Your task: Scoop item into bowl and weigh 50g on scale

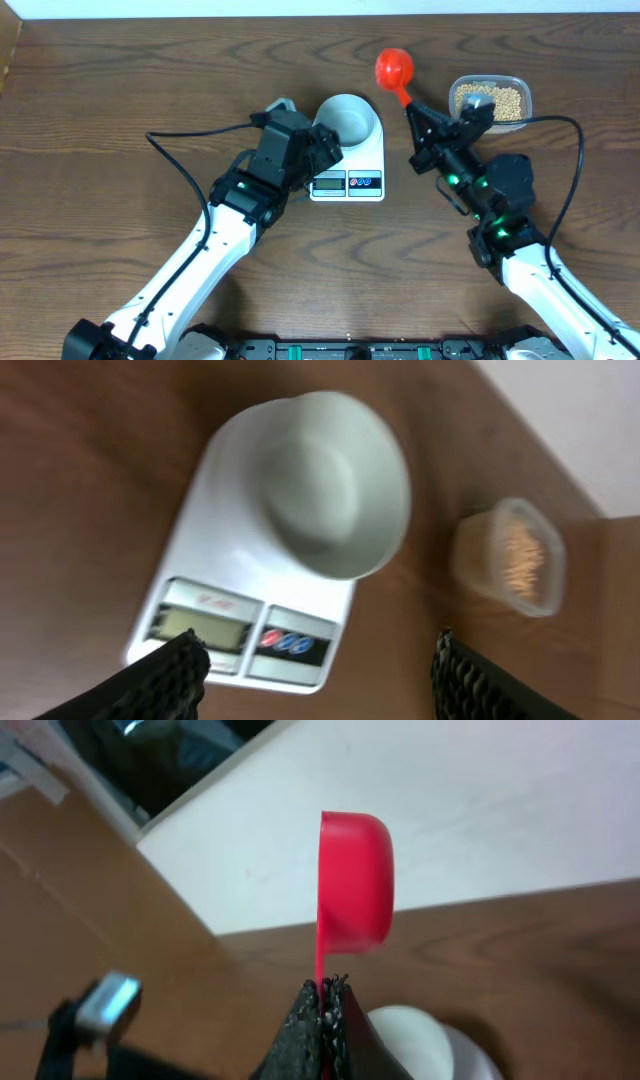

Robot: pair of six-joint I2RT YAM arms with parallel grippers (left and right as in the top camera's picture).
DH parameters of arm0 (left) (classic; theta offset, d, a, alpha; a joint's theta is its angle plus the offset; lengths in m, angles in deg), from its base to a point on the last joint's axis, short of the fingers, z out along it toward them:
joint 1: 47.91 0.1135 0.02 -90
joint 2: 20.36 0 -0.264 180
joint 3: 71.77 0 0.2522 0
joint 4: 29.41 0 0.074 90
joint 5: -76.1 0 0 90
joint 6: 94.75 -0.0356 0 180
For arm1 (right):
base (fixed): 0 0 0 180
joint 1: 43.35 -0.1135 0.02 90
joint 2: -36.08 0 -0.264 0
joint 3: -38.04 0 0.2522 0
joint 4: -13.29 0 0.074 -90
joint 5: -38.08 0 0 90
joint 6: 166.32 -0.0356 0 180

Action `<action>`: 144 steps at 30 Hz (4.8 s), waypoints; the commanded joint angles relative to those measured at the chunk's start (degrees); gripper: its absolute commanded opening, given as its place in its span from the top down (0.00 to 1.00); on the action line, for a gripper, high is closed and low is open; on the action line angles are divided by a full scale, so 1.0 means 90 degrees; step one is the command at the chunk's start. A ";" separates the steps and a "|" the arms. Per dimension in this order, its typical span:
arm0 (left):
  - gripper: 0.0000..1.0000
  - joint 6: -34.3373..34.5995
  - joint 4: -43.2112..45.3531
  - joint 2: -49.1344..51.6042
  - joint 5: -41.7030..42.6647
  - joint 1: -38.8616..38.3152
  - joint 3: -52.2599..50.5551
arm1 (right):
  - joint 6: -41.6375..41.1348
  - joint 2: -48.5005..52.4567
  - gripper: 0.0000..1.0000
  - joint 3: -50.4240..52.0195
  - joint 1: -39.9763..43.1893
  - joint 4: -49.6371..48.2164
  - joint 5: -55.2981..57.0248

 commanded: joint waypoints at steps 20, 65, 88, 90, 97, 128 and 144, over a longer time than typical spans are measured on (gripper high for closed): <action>0.92 -0.2545 -0.0755 0.0007 -0.0233 -0.0017 -0.0036 | 0.0811 0.0741 0.99 -0.1251 0.0687 -0.0117 0.0126; 0.93 -0.4425 -0.0182 0.2730 -0.0792 -0.1241 0.0882 | 0.0816 0.0794 0.99 -0.1248 0.0685 0.0007 0.0197; 0.93 -0.4665 0.0012 0.2990 -0.0755 -0.1241 0.0882 | 0.0816 0.0794 0.99 -0.1248 0.0685 0.0007 0.0197; 0.93 -0.4736 0.0024 0.2990 -0.0726 -0.1241 0.0882 | 0.0814 0.0794 0.99 -0.1248 0.0685 0.0007 0.0197; 0.93 -0.4806 0.0085 0.3058 -0.0661 -0.1241 0.0882 | 0.0814 0.0794 0.99 -0.1248 0.0685 0.0029 0.0199; 0.93 -0.5163 0.0129 0.3194 0.0085 -0.0901 0.0882 | 0.0814 0.0794 0.99 -0.1248 0.0685 0.0034 0.0197; 0.93 -0.5399 0.0158 0.3194 0.0056 -0.1003 0.0882 | 0.0814 0.0797 0.99 -0.1248 0.0685 0.0034 0.0197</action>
